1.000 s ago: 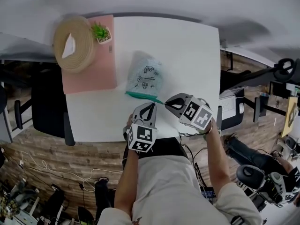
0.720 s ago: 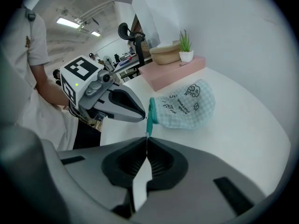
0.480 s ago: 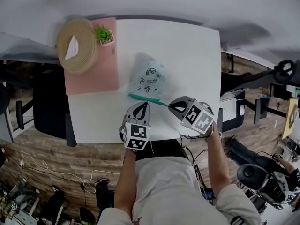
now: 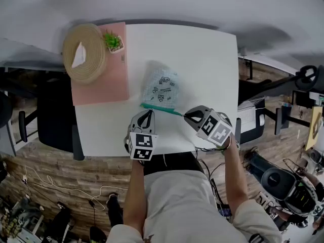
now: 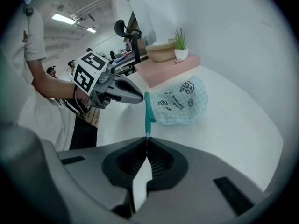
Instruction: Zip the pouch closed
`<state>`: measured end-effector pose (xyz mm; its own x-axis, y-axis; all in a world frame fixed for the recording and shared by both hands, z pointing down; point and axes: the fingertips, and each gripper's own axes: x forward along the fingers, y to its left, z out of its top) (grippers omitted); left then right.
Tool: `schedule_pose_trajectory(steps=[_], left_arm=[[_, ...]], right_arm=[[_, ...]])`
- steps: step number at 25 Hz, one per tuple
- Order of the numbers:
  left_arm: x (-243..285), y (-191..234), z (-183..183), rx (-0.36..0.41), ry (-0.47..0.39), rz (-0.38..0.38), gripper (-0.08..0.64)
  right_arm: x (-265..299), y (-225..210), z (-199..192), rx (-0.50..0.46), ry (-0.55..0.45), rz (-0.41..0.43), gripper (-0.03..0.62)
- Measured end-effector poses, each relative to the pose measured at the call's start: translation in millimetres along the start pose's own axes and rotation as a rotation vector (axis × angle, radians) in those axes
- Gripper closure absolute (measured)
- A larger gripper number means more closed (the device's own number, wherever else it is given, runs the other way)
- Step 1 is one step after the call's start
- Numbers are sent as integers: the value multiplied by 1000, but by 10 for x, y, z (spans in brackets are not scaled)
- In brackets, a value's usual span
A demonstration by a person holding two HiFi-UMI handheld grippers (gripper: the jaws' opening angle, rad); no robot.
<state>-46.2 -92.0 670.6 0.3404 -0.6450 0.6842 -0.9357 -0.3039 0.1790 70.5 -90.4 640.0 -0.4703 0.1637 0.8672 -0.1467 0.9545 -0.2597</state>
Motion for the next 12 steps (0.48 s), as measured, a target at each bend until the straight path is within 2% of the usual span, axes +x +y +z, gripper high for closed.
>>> schedule_pose_trajectory(steps=[12], left_arm=[[14, 312, -138, -4, 32, 51, 561]], right_arm=[[15, -88, -39, 7, 27, -50, 588]])
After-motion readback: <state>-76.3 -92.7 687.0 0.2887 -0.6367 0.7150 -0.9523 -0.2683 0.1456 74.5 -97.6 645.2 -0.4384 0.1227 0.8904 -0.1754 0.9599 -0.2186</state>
